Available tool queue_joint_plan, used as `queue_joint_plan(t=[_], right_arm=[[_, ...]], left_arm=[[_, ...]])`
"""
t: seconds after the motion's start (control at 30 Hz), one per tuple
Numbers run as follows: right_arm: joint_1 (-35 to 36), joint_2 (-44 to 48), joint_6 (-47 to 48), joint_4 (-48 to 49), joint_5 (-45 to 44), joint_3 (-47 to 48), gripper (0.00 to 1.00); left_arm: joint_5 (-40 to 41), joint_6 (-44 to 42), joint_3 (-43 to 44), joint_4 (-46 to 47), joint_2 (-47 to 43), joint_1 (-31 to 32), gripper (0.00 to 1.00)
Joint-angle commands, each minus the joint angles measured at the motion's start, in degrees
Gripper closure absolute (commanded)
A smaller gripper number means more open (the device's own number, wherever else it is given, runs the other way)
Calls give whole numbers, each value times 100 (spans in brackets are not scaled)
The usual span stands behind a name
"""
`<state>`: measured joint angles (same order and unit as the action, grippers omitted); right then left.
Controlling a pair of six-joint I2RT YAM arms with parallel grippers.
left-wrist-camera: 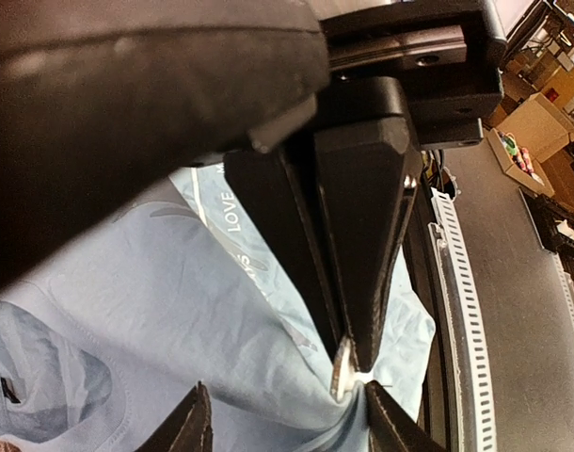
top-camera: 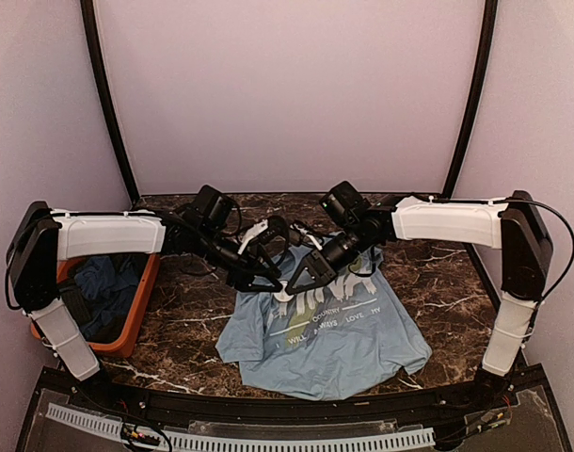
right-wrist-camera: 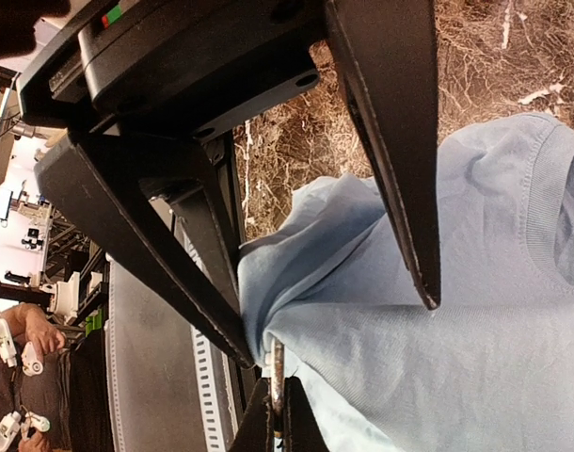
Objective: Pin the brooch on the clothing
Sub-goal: Pin the brooch to the flattened clothing.
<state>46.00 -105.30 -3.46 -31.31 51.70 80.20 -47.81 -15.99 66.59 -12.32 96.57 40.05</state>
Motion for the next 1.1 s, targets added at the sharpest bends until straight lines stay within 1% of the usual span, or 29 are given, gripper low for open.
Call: queue_joint_plan(t=[0.0, 0.33, 0.53, 0.73, 1.07], right_arm=[[76, 169, 11, 209, 108, 59, 100], [69, 104, -79, 67, -80, 259, 100], [17, 90, -144, 64, -114, 276, 100], [21, 62, -205, 51, -196, 298, 100], [18, 3, -229, -19, -337, 355, 100]], left_arm=[[-147, 119, -66, 131, -147, -15, 47], [176, -16, 68, -149, -31, -8, 48], [234, -79, 99, -227, -9, 1, 48], [478, -149, 159, -349, 62, 102, 48], [412, -103, 179, -324, 81, 117, 47]])
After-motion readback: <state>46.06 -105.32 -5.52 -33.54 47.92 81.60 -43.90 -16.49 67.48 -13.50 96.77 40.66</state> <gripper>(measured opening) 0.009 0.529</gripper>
